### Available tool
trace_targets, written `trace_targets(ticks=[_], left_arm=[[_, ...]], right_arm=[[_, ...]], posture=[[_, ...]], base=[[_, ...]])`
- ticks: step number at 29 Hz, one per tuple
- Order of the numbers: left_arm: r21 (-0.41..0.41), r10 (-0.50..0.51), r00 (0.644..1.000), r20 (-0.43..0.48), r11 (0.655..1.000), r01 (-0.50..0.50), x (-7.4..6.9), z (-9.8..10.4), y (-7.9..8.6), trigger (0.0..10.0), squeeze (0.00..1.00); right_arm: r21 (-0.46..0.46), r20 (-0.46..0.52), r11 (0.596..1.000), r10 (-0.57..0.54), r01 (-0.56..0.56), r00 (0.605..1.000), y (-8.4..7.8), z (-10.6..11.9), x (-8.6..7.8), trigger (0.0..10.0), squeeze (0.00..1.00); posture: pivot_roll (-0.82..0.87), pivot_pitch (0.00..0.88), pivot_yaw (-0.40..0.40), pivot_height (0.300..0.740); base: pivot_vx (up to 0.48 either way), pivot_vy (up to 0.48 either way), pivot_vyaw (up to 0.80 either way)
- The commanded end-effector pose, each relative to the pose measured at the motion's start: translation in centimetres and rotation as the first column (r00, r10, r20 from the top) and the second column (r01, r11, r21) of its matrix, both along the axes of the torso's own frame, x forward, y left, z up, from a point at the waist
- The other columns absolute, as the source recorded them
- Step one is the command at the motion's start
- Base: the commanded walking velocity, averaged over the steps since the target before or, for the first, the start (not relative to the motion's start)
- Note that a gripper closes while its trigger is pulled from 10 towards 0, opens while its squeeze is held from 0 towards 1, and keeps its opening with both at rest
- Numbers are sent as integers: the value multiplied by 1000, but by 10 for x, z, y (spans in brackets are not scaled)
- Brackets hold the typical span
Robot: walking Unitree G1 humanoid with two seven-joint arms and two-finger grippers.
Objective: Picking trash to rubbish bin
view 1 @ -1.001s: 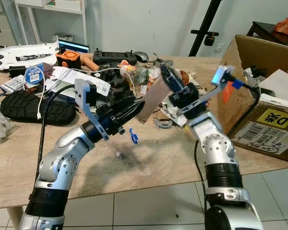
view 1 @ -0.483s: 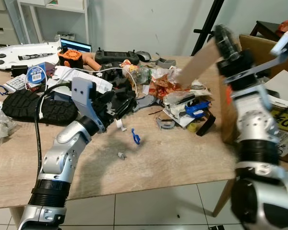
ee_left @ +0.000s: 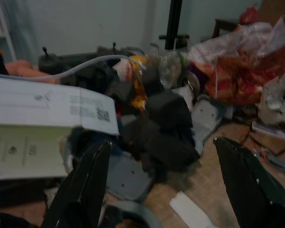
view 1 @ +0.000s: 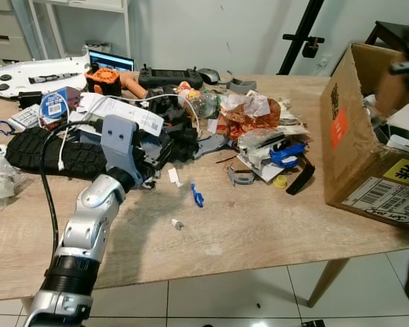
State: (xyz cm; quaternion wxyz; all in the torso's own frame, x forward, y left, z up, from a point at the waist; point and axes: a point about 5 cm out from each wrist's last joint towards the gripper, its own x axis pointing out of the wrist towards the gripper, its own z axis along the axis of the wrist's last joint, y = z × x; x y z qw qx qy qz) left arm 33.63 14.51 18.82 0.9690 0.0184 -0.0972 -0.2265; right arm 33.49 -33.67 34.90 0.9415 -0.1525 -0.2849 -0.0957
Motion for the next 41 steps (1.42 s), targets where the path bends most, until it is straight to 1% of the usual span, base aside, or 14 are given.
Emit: trace_targets(ticks=[1, 6, 11, 12, 13, 16, 17, 18, 21, 36, 37, 39, 40, 41], left_arm=[[9, -7, 1000, 14, 1000, 7, -3, -2, -6, 10000, 0], [9, 1, 1000, 15, 1000, -1, -5, -4, -6, 10000, 0], [8, 2, 1000, 17, 1000, -2, -5, -5, -6, 10000, 0], [8, 3, 1000, 17, 1000, -3, -5, -5, -6, 10000, 0], [6, 5, 1000, 18, 1000, -5, -5, -5, -7, 10000, 0], [6, 3, 1000, 16, 1000, -3, -5, -6, -8, 10000, 0], [7, 1, 1000, 15, 1000, -1, -5, -6, -9, 10000, 0], [8, 0, 1000, 15, 1000, 0, -5, -7, -9, 10000, 0], [10, 0, 1000, 16, 1000, 0, -5, -7, -10, 10000, 0], [33, -8, 1000, 12, 999, 8, -3, -9, -11, 10000, 0], [35, -10, 1000, 12, 999, 10, -3, -9, -11, 10000, 0], [36, -10, 1000, 12, 999, 10, -3, -9, -11, 10000, 0], [37, -10, 1000, 13, 999, 10, -3, -9, -11, 10000, 0], [37, -10, 1000, 14, 999, 9, -3, -9, -11, 10000, 0]], right_arm=[[-8, -9, 994, -107, 107, 994, -16, -4, -7, 10000, 0], [29, 7, 961, -274, 274, 962, -42, -4, -20, 10000, 0], [88, 52, 932, -357, 352, 933, -57, -1, -32, 10000, 0], [118, 66, 923, -375, 366, 925, -61, 0, -35, 10000, 0], [249, 89, 883, -430, 398, 899, -76, -2, -44, 10000, 0], [316, 81, 855, -456, 411, 886, -86, -7, -51, 10000, 0], [328, 78, 853, -452, 406, 888, -88, -10, -52, 10000, 533], [327, 79, 855, -448, 402, 890, -88, -11, -52, 10000, 533], [323, 77, 856, -450, 404, 890, -87, -12, -51, 10000, 698], [351, 55, 830, -481, 434, 875, -90, -22, -50, 10000, 663], [363, 61, 826, -483, 432, 873, -91, -23, -50, 10000, 494], [369, 68, 825, -483, 428, 873, -91, -22, -50, 10000, 494], [367, 81, 828, -483, 424, 872, -91, -20, -51, 10000, 0], [364, 91, 830, -483, 423, 871, -91, -19, -51, 10000, 0]], posture=[[-24, 160, -84, 740], [-26, 158, -86, 740], [-30, 153, -88, 740], [-30, 153, -88, 740], [-34, 148, -89, 740], [-34, 148, -89, 740], [-35, 145, -86, 740], [-35, 145, -86, 740], [-35, 145, -86, 740], [-31, 141, -79, 740], [-31, 141, -79, 740], [-31, 143, -76, 740], [-31, 143, -76, 740], [-31, 143, -76, 740]], base=[[0, 0, 0], [0, 0, 0], [0, 0, 0], [0, 0, 0], [0, 0, 0], [0, 0, 0], [0, 0, 0], [0, 0, 0], [0, 0, 0], [0, 0, 0], [0, 0, 0], [0, 0, 0], [0, 0, 0], [0, 0, 0]])
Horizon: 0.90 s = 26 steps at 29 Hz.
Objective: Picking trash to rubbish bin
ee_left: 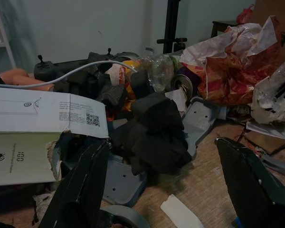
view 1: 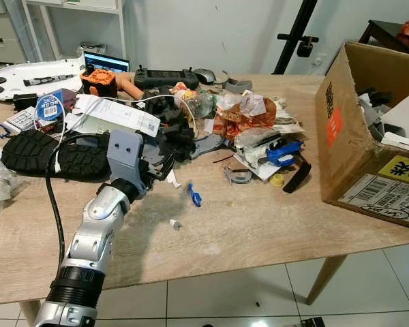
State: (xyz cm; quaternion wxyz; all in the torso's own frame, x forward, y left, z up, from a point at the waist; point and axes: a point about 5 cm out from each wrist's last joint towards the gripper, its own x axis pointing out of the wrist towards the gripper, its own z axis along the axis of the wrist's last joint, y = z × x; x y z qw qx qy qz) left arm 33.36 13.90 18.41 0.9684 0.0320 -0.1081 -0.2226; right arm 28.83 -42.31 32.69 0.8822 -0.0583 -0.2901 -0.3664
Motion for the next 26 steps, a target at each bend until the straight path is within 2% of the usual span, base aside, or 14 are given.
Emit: trace_targets(ticks=[1, 5, 11, 18, 19, 20, 21, 22, 23, 24, 25, 26], left_arm=[[17, -18, 1000, -13, 1000, 19, 0, -5, -4, 10000, 0], [21, -19, 1000, -10, 1000, 19, 0, -4, -5, 10000, 0], [25, -16, 1000, -11, 1000, 17, 0, -5, -3, 10000, 0], [29, -20, 1000, -12, 999, 20, 1, -6, -4, 10000, 0], [31, -21, 1000, -13, 999, 22, 1, -6, -4, 10000, 0], [35, -23, 1000, -13, 999, 24, 1, -6, -4, 10000, 0], [35, -23, 1000, -13, 999, 24, 1, -6, -4, 10000, 0], [37, -24, 1000, -13, 999, 24, 1, -6, -4, 10000, 0], [38, -24, 1000, -13, 999, 24, 1, -6, -4, 10000, 0], [38, -24, 1000, -14, 999, 24, 0, -6, -4, 10000, 0], [44, -26, 1000, -15, 999, 27, 0, -7, -4, 10000, 0], [44, -26, 1000, -15, 999, 27, 0, -7, -4, 10000, 0]], right_arm=[[3, 43, 1000, -28, 28, 999, -5, 5, -6, 10000, 0], [-26, 74, 994, -103, 106, 992, -11, 17, -16, 10000, 0], [-101, 175, 971, -195, 215, 965, -18, 48, -37, 10000, 0], [-150, 204, 963, -191, 224, 960, -14, 64, -37, 10000, 0], [-152, 187, 969, -165, 194, 968, -12, 63, -33, 10000, 0], [-147, 119, 980, -114, 131, 986, -9, 56, -22, 10000, 0], [-147, 119, 980, -114, 131, 986, -9, 56, -22, 10000, 0], [-142, 79, 984, -92, 102, 993, -8, 52, -18, 10000, 0], [-122, -41, 992, -35, 30, 999, -6, 41, -6, 10000, 0], [-112, -90, 994, -14, 4, 996, -6, 36, -1, 10000, 0], [-98, -185, 994, 39, -58, 982, -2, 23, 8, 10000, 0], [-98, -185, 994, 39, -58, 982, -2, 23, 8, 10000, 0]], posture=[[-31, 143, -76, 740], [-29, 145, -75, 740], [-30, 144, -73, 740], [-32, 143, -72, 740], [-32, 143, -72, 740], [-32, 143, -72, 740], [-32, 143, -72, 740], [-32, 143, -72, 740], [-32, 143, -72, 740], [-32, 143, -72, 740], [-32, 143, -72, 740], [-32, 143, -72, 740]], base=[[0, 0, 0], [0, 0, 0], [0, 0, 0], [0, 0, 0], [0, 0, 0], [0, 0, 0], [0, 0, 0], [0, 0, 0], [0, 0, 0], [0, 0, 0], [0, 0, 0], [0, 0, 0]])
